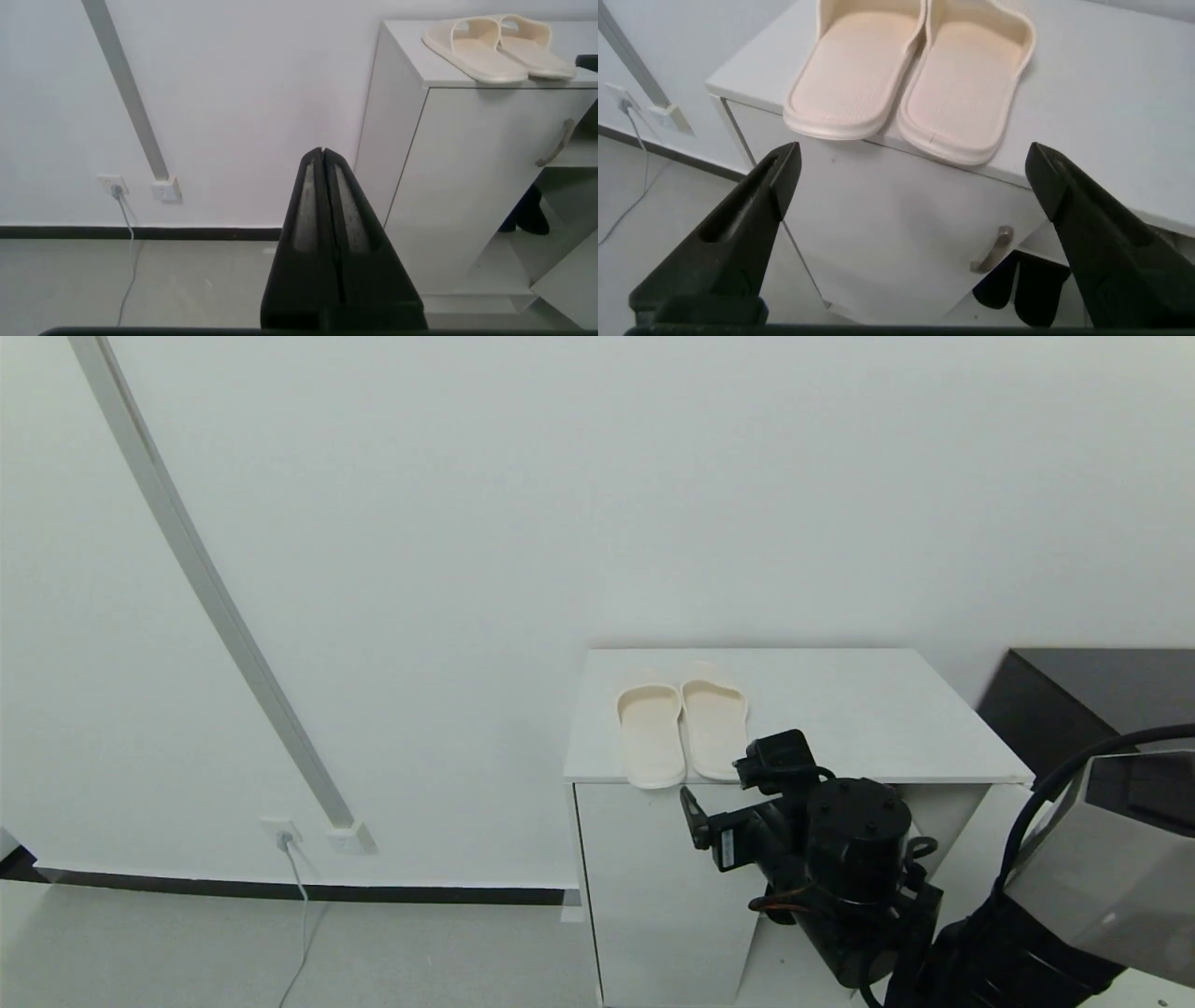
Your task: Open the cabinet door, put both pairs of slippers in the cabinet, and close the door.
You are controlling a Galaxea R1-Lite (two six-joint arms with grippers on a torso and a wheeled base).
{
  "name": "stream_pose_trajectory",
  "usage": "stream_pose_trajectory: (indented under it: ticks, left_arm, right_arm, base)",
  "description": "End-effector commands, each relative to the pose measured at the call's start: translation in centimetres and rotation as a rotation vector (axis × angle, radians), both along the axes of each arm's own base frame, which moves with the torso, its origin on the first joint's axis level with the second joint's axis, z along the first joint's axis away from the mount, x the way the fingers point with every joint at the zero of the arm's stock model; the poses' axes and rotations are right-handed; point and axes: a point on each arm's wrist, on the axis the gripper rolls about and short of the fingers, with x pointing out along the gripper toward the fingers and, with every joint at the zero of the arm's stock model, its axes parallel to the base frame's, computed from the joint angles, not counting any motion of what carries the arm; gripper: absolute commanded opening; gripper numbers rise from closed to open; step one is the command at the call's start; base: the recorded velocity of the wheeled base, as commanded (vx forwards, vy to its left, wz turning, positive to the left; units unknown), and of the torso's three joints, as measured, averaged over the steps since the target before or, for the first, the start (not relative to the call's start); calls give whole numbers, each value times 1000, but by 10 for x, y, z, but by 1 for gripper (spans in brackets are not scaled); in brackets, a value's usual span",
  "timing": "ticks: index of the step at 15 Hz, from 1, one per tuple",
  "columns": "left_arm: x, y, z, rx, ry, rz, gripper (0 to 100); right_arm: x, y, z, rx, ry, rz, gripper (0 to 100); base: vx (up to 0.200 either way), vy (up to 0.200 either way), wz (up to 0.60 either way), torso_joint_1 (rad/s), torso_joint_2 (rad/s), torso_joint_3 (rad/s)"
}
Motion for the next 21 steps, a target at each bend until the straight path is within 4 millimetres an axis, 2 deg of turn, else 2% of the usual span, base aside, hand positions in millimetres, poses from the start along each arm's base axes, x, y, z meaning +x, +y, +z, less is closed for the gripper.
stream_pose_trajectory:
  ticks: [1,3,5,8,10,12,20,21]
  left_arm:
    - [0,0,0,0,1,1,0]
    - [0,0,0,0,1,1,0]
    - [0,0,0,0,1,1,0]
    - [0,0,0,0,1,1,0]
    - [0,0,0,0,1,1,0]
    - [0,0,0,3,1,0,0]
    - [0,0,0,1,1,-1,0]
    - [0,0,0,1,1,-1,0]
  right_arm:
    - [1,-1,0,-19,-15,4,100]
    - [5,3,7,-35,-39,3,100]
    - [17,10,24,-29,8,-15,100]
    - [25,19,67,53,137,-52,100]
    - [29,26,86,98,169,-88,100]
    - [29,31,86,126,177,-95,100]
    - [30,39,67,105,216,-93,100]
    - [30,40,65,103,217,-94,100]
  base:
    - [0,0,0,32,-61,-36]
    - [0,0,0,0,0,0]
    - [0,0,0,0,0,0]
    - [0,0,0,0,0,0]
    - [0,0,0,0,0,0]
    - [0,0,0,0,0,0]
    - [0,0,0,0,0,0]
    - [200,0,0,2,2,-2]
